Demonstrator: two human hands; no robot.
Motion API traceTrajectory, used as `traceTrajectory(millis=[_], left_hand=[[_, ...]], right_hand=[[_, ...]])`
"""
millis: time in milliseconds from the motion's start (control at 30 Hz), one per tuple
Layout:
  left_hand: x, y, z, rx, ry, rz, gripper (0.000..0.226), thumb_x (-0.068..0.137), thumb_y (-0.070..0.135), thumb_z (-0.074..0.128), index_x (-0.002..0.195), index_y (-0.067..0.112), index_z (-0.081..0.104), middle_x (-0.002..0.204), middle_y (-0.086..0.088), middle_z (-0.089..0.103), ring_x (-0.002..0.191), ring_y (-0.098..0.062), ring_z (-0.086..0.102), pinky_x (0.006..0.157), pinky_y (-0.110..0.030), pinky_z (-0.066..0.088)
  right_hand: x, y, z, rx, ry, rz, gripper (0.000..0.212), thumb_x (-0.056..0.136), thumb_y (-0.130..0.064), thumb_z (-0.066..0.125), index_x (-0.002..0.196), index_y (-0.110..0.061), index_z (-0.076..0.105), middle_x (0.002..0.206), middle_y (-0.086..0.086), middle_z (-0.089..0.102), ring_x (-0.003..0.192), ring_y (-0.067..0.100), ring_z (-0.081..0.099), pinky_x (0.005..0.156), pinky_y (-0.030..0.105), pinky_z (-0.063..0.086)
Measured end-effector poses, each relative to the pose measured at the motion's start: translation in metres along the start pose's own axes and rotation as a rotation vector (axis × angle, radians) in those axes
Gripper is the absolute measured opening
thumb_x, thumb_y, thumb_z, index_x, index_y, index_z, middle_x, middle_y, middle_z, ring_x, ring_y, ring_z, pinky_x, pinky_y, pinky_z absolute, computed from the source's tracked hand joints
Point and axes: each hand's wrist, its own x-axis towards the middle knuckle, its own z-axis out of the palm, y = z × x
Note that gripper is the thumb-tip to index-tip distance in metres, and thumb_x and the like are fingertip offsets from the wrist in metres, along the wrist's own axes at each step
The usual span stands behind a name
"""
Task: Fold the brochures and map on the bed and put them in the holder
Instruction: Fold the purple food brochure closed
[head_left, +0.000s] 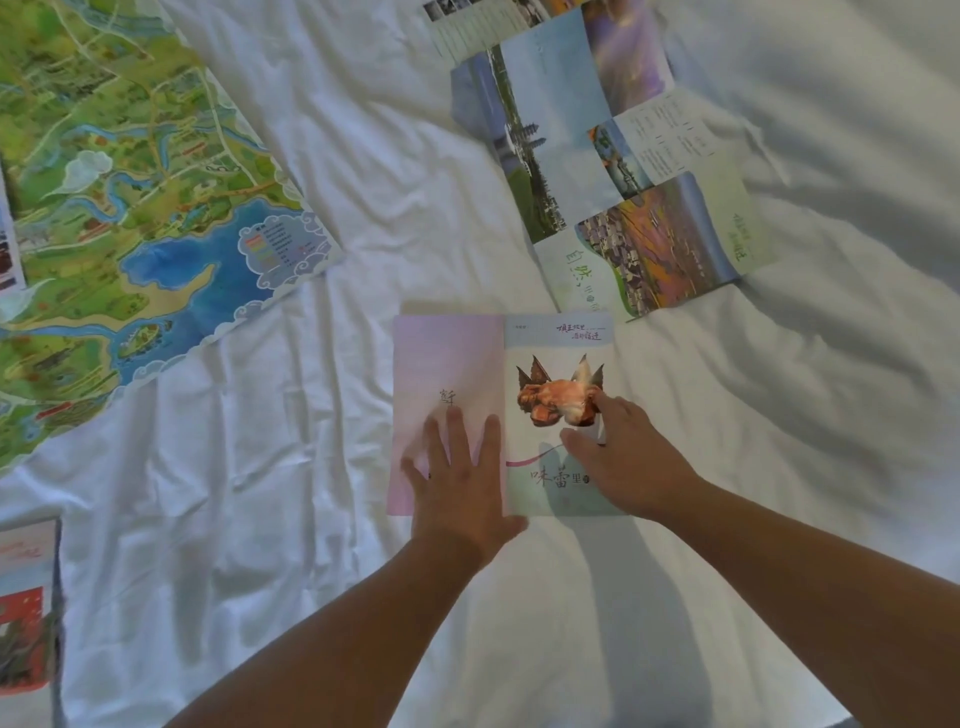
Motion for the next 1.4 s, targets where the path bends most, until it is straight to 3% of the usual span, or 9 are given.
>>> traceTrajectory(millis=[167, 333, 500, 800, 933, 1100, 1267, 1333, 1400], left_hand=[[-0.007, -0.008, 0.003, 0.090, 0.047, 0.081, 0.087, 0.089, 0.031, 0.048, 0.153, 0.024, -0.011, 0.160, -0.018, -0.014, 0.146, -0.041, -0.011, 0.110, -0.063, 0.023], [-0.017, -0.029, -0.001, 0.102, 0.027, 0.221, 0.080, 0.092, 0.008, 0.032, 0.152, 0.024, -0.018, 0.160, -0.015, -0.018, 0.148, -0.034, -0.014, 0.116, -0.055, 0.016], [-0.022, -0.049, -0.015, 0.012, -0.004, 0.289, 0.071, 0.099, 0.009, 0.027, 0.149, 0.025, -0.021, 0.162, -0.005, -0.014, 0.149, -0.021, -0.013, 0.120, -0.046, 0.013], [-0.038, -0.058, -0.023, -0.072, 0.069, 0.268, 0.067, 0.099, 0.008, 0.029, 0.154, 0.018, -0.007, 0.163, 0.000, -0.010, 0.148, -0.016, -0.017, 0.121, -0.046, 0.001], [-0.049, -0.062, -0.037, -0.287, 0.267, 0.310, 0.067, 0.092, -0.006, 0.043, 0.153, 0.009, 0.018, 0.160, -0.011, 0.018, 0.149, -0.024, 0.004, 0.117, -0.057, 0.015], [-0.055, -0.072, -0.053, -0.374, 0.300, 0.300, 0.068, 0.098, 0.002, 0.035, 0.143, 0.030, -0.009, 0.160, 0.009, 0.002, 0.144, -0.004, -0.016, 0.121, -0.045, 0.005], [-0.066, -0.072, -0.066, -0.538, 0.413, 0.433, 0.061, 0.093, -0.004, 0.041, 0.145, 0.016, 0.015, 0.154, 0.000, 0.018, 0.148, -0.025, 0.017, 0.116, -0.054, 0.025], [-0.068, -0.072, -0.065, -0.575, 0.409, 0.455, 0.059, 0.092, -0.003, 0.039, 0.146, 0.012, 0.019, 0.155, -0.004, 0.021, 0.147, -0.027, 0.019, 0.116, -0.054, 0.027], [-0.070, -0.071, -0.065, -0.618, 0.332, 0.469, 0.061, 0.093, -0.006, 0.036, 0.151, 0.010, 0.021, 0.160, -0.006, 0.021, 0.149, -0.022, 0.015, 0.118, -0.049, 0.023]], right_hand=[[0.003, 0.000, -0.001, 0.033, -0.008, 0.016, 0.045, 0.094, -0.044, 0.048, 0.135, -0.026, 0.041, 0.130, 0.002, 0.043, 0.099, 0.012, 0.038, 0.083, 0.031, 0.031], [0.002, -0.008, 0.001, 0.036, -0.007, 0.022, 0.049, 0.094, -0.045, 0.048, 0.136, -0.022, 0.039, 0.134, 0.002, 0.038, 0.118, 0.017, 0.042, 0.086, 0.033, 0.032], [0.001, -0.022, 0.006, 0.066, 0.010, -0.004, 0.044, 0.091, -0.048, 0.050, 0.127, -0.023, 0.044, 0.126, -0.001, 0.041, 0.103, 0.012, 0.040, 0.086, 0.035, 0.035], [-0.003, -0.043, 0.012, 0.107, 0.006, 0.021, 0.051, 0.088, -0.045, 0.056, 0.134, -0.028, 0.041, 0.128, 0.004, 0.047, 0.110, 0.021, 0.050, 0.097, 0.044, 0.044], [-0.007, -0.056, 0.017, 0.168, 0.003, 0.034, 0.054, 0.087, -0.045, 0.055, 0.136, -0.028, 0.039, 0.126, 0.004, 0.051, 0.110, 0.024, 0.055, 0.096, 0.048, 0.047], [-0.012, -0.080, 0.020, 0.162, 0.019, -0.013, 0.039, 0.091, -0.043, 0.049, 0.126, -0.026, 0.042, 0.120, 0.005, 0.052, 0.102, 0.020, 0.054, 0.084, 0.041, 0.047], [-0.027, -0.115, 0.027, 0.539, -0.150, 0.001, 0.026, 0.096, -0.053, 0.033, 0.113, -0.046, 0.051, 0.109, -0.011, 0.064, 0.097, 0.008, 0.062, 0.079, 0.036, 0.054], [-0.030, -0.127, 0.029, 0.698, -0.212, 0.076, 0.030, 0.096, -0.058, 0.035, 0.117, -0.046, 0.051, 0.112, -0.012, 0.063, 0.100, 0.010, 0.064, 0.077, 0.039, 0.059], [-0.031, -0.136, 0.034, 0.761, -0.223, 0.117, 0.031, 0.096, -0.052, 0.043, 0.121, -0.037, 0.054, 0.113, -0.005, 0.065, 0.099, 0.017, 0.068, 0.078, 0.043, 0.061]])
